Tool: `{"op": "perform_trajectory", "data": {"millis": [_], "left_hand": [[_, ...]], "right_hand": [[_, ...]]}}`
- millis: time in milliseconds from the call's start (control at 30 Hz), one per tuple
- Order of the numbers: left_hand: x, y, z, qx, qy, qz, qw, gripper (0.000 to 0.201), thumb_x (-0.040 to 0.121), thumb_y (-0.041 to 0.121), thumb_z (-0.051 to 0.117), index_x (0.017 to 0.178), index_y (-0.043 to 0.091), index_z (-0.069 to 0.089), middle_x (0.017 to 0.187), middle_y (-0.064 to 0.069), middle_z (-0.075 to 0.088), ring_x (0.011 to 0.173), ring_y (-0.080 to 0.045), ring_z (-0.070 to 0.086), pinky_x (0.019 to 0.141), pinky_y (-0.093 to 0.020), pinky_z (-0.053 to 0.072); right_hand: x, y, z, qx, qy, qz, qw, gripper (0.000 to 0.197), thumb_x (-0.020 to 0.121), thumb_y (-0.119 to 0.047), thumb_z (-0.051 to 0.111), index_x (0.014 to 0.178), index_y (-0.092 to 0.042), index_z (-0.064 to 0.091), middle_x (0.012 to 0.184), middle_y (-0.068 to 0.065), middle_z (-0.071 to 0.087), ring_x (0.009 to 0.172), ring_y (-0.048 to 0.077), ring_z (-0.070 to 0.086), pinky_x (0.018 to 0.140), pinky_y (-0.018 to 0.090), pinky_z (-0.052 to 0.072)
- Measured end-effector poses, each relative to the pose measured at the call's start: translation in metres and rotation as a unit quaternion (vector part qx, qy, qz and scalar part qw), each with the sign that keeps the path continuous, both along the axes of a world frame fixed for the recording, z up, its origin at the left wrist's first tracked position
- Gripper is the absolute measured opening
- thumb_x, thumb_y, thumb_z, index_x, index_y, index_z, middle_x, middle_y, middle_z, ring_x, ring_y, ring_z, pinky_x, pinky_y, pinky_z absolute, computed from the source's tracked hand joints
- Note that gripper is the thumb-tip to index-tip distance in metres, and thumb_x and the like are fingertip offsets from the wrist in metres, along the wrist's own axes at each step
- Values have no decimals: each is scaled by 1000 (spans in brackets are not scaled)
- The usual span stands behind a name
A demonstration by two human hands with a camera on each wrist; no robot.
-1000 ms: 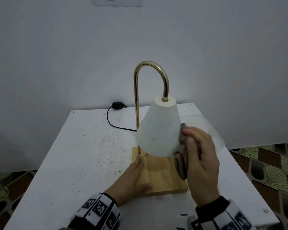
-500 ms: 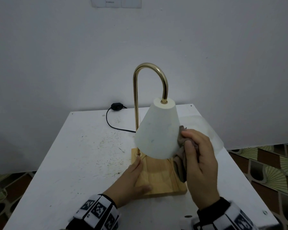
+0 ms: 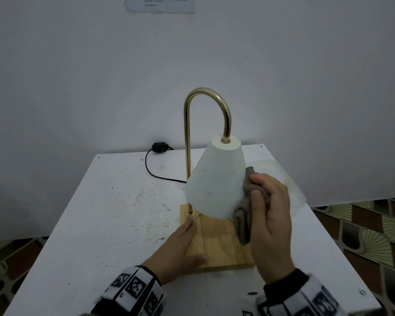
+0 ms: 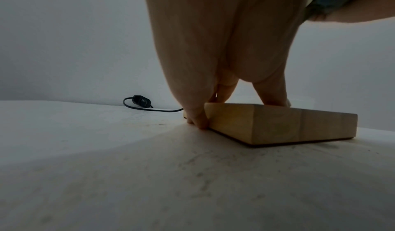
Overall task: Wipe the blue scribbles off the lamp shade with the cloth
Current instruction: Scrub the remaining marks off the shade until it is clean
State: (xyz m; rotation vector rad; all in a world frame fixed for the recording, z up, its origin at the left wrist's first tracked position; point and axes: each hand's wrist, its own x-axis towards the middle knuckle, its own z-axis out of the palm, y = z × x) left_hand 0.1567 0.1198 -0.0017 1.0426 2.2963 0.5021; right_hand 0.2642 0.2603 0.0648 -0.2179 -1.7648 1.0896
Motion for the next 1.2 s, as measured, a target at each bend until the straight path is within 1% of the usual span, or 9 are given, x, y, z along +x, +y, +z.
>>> {"op": "perform_trajectory", "data": {"millis": [100, 167, 333, 500, 633, 700, 900, 1033, 1200], "left_hand": [[0, -1, 0, 7, -3, 4, 1000, 92, 89, 53, 50, 149, 19, -11, 155, 9, -20, 145, -9, -2, 114, -22, 6], [1, 0, 1, 8, -4, 7, 1000, 93, 89, 52, 51, 149, 18, -10, 156, 9, -19, 145, -9, -2, 114, -22, 6], [2, 1, 4, -3, 3, 9, 1000, 92, 89, 50, 52, 150, 17, -9, 156, 9, -16, 145, -12, 1, 114, -23, 8], [0, 0, 2, -2, 4, 1, 1000, 93, 88, 52, 51, 150, 19, -10, 156, 8, -18, 145, -12, 1, 115, -24, 7], [0, 0, 4, 2, 2, -2, 1000, 92, 89, 52, 51, 150, 19, -9, 156, 9, -19, 145, -11, 0, 115, -24, 7], [1, -1, 5, -3, 5, -3, 1000, 91, 89, 51, 51, 150, 18, -9, 156, 8, -18, 145, -12, 0, 115, -25, 7], [0, -1, 5, 10, -2, -2, 1000, 92, 90, 48, 53, 149, 16, -10, 156, 7, -18, 145, -11, -1, 113, -20, 4], [-1, -1, 4, 3, 3, -11, 1000, 92, 89, 49, 52, 150, 18, -9, 156, 9, -18, 145, -10, -1, 113, -20, 4], [-9, -5, 3, 1, -10, -29, 1000, 89, 90, 46, 53, 150, 21, -8, 154, 16, -19, 144, -6, 0, 113, -19, 6]], "right_hand": [[-4, 11, 12, -87, -1, 44, 995, 23, 95, -16, 40, 110, -23, 55, 114, -10, 57, 108, 2, 53, 91, 10, 39], [-5, 8, 24, -72, 12, 45, 996, 23, 94, -15, 41, 111, -19, 56, 113, -9, 57, 108, 3, 52, 91, 10, 40], [-6, -18, 26, 87, 18, 1, 996, 25, 95, -21, 41, 117, -19, 53, 122, -2, 49, 118, 13, 44, 100, 16, 34], [4, -6, 2, 278, -8, -43, 960, 28, 101, -26, 34, 119, -12, 50, 125, 3, 46, 117, 19, 41, 107, 22, 30], [1, 0, 13, 200, 10, -57, 978, 29, 100, -28, 34, 117, -15, 54, 122, 1, 48, 114, 17, 44, 102, 23, 35], [-7, -8, 22, 207, 24, -69, 976, 30, 98, -23, 39, 117, -8, 57, 122, 2, 47, 115, 18, 43, 102, 26, 36], [-12, -12, 20, 413, -13, -97, 905, 28, 95, -23, 51, 122, -13, 49, 127, 2, 45, 118, 25, 41, 103, 37, 38], [3, 10, 13, 506, -51, -65, 858, 29, 93, -21, 56, 120, -14, 50, 127, 0, 47, 118, 24, 42, 103, 35, 38], [5, 19, 24, 398, -29, -33, 916, 24, 99, -24, 41, 118, -13, 52, 124, 3, 50, 115, 23, 43, 102, 31, 37]]}}
